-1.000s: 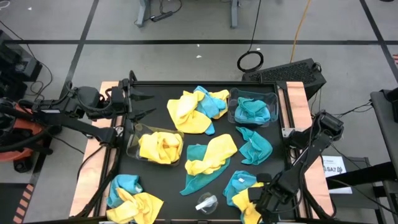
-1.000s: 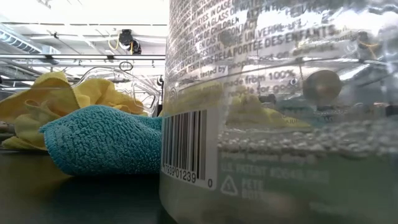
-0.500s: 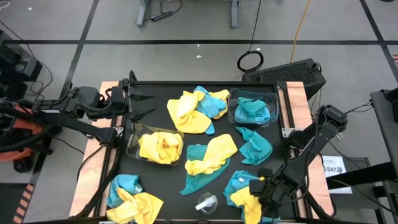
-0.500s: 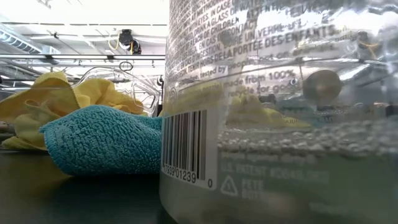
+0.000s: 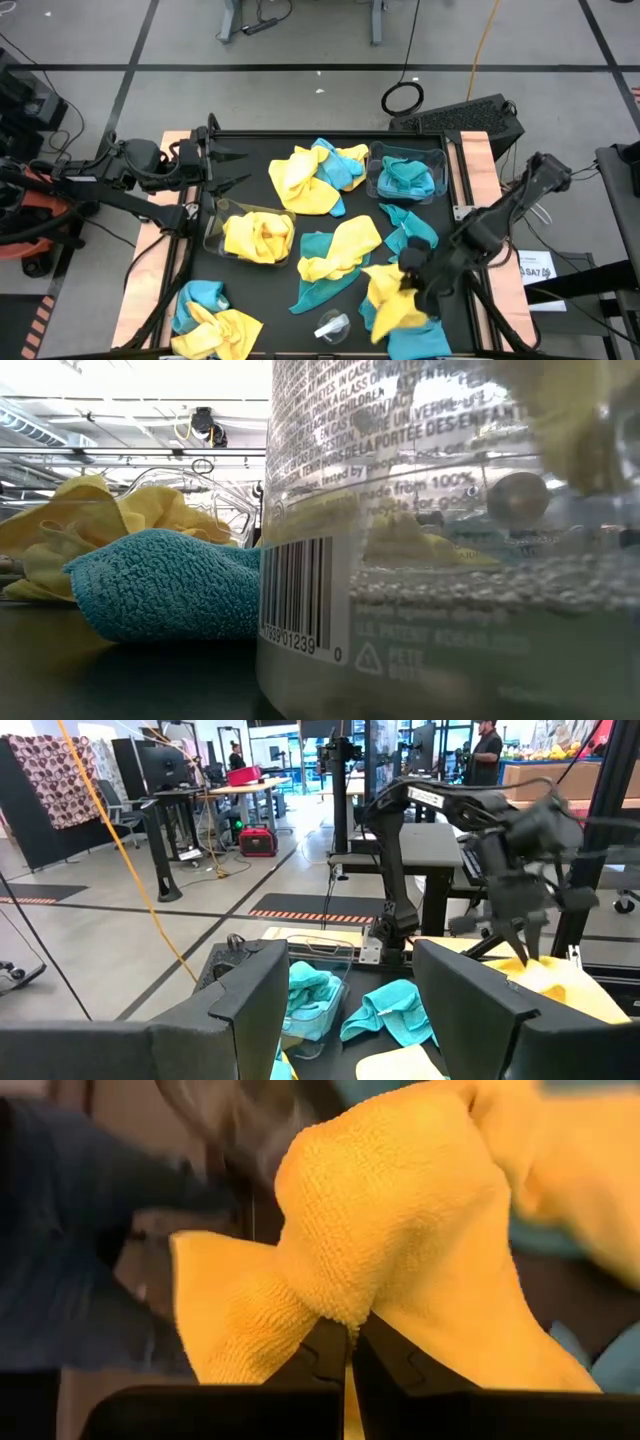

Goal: Sort microfiber towel by color & place in baskets
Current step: Put the yellow microfiber towel into the bottom transparent bin

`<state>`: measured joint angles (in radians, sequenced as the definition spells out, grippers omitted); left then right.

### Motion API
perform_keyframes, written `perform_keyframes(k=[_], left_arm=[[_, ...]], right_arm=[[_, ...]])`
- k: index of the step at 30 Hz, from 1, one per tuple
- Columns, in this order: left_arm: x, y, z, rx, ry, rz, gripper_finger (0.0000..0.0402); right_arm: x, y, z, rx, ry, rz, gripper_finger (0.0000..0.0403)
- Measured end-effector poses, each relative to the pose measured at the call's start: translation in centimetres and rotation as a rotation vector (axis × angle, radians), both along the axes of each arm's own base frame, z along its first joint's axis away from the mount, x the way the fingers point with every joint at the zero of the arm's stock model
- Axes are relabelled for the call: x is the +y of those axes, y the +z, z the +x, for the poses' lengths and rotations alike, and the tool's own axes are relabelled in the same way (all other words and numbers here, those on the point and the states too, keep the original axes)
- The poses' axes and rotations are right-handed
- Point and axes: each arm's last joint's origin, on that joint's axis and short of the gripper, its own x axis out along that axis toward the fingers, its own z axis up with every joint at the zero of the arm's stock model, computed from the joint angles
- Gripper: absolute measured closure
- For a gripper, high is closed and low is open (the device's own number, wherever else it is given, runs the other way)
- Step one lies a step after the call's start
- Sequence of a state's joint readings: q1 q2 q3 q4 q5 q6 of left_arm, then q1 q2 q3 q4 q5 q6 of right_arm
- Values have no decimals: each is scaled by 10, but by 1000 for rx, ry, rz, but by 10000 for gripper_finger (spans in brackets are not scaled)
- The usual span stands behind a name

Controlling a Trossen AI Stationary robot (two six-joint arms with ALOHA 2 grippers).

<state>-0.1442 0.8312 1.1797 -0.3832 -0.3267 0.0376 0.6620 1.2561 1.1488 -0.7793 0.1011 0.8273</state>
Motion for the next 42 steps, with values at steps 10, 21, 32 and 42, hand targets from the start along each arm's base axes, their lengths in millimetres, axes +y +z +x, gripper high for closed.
perform_keyframes(k=[10, 21, 32, 42], left_arm=[[0, 3, 1, -42, 1, -49, 181], [0, 3, 2, -62, 3, -164, 181], [0, 9, 6, -128, 18, -146, 181], [2, 1, 36, -87, 258, -38, 181]], right_arm=[[-40, 39, 9, -346, -57, -36, 403], [-66, 64, 27, -633, -71, -127, 403], [-86, 86, 38, -875, -119, -206, 402], [-102, 89, 43, -909, -163, -239, 402]])
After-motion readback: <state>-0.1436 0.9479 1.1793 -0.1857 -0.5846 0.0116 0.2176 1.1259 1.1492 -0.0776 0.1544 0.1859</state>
